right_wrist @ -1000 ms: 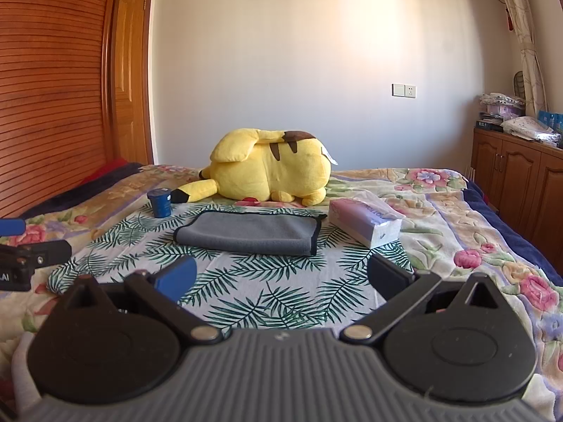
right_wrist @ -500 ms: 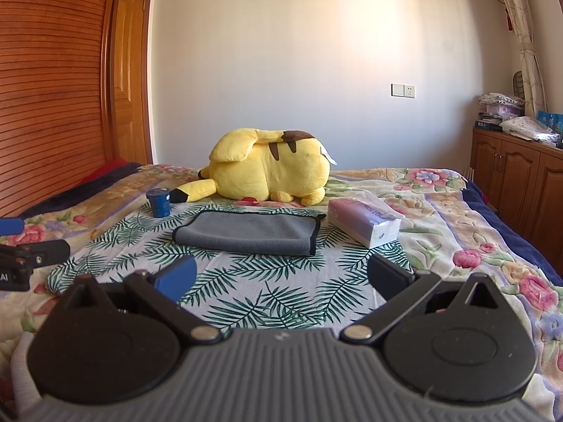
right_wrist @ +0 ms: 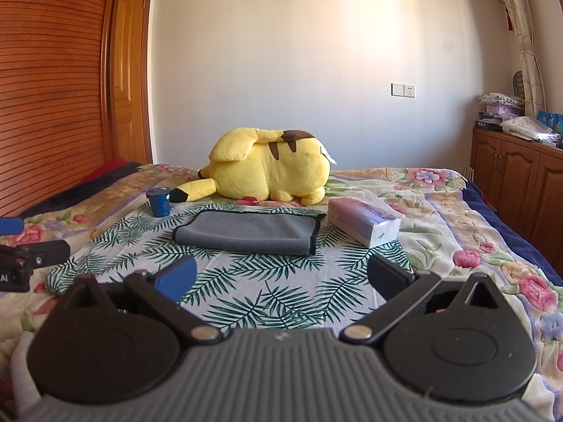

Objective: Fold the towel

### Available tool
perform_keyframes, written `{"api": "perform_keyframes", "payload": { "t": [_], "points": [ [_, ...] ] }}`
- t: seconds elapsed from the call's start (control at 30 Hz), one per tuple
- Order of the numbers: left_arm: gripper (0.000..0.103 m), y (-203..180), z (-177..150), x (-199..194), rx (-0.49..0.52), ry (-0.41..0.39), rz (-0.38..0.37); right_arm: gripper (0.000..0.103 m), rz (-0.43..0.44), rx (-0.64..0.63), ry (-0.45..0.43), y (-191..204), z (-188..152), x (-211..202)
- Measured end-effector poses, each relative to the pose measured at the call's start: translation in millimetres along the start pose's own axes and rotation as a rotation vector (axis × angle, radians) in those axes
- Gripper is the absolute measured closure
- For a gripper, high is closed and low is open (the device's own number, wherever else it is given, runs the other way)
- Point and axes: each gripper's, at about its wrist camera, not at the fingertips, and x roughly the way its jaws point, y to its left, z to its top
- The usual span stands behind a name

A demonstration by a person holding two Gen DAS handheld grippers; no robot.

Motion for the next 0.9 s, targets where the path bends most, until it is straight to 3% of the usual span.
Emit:
{"api": "perform_keyframes", "payload": {
  "t": [0.9],
  "points": [
    [0.016, 1.5, -0.2, 1.9, 0.02, 0.005, 0.002, 0.0, 0.0, 0.002, 0.0, -0.4, -0.4, 0.9]
  ]
}}
